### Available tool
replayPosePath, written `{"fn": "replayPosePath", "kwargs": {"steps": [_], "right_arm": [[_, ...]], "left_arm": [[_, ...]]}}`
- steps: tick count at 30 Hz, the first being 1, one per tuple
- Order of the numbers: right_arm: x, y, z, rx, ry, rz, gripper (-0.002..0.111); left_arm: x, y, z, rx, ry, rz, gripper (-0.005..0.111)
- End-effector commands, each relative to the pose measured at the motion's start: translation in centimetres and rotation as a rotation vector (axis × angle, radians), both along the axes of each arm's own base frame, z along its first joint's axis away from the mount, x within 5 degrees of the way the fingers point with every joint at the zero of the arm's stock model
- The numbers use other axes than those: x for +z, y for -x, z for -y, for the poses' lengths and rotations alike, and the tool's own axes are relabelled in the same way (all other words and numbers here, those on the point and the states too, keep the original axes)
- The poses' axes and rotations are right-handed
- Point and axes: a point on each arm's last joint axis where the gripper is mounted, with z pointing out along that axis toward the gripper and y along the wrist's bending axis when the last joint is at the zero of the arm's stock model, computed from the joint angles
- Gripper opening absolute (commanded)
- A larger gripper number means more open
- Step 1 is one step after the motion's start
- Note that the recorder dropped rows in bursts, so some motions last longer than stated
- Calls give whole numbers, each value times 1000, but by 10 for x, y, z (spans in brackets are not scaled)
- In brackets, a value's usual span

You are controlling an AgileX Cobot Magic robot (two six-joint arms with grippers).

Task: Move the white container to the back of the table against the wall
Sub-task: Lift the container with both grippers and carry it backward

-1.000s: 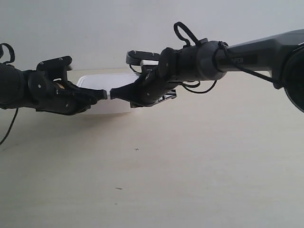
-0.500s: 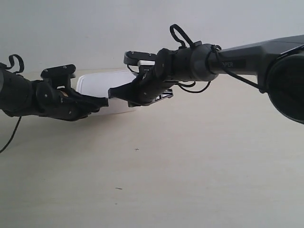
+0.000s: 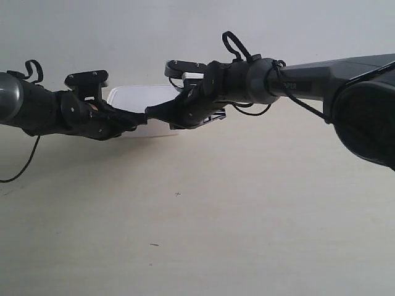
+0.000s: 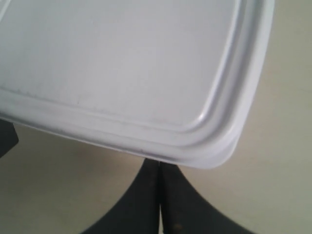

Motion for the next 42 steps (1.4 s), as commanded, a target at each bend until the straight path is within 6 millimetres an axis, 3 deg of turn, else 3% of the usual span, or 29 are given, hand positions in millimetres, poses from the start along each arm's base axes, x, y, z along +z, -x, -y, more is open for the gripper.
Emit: {"fn": "replayPosePath", "kwargs": {"steps": [1,16,26,35,42], "right_arm": [[4,-5,-1,-7,-10,29,0],[8,-17,8,-105,-57,95,0],[9,-17,8,-103,-56,92,0],[38,-13,12,-47,19,125,0],[39,-10,15,-21,72,113,0]], "left_arm": [[-2,-6,4,-19,-16,24,0],[1,-31,9,-39,-27,84,0],[-12,-35,10,-46,-37,68,0],[-15,-37,10,-45,-47,98,0],[-15,-52,16,-67,-40,86,0]]}}
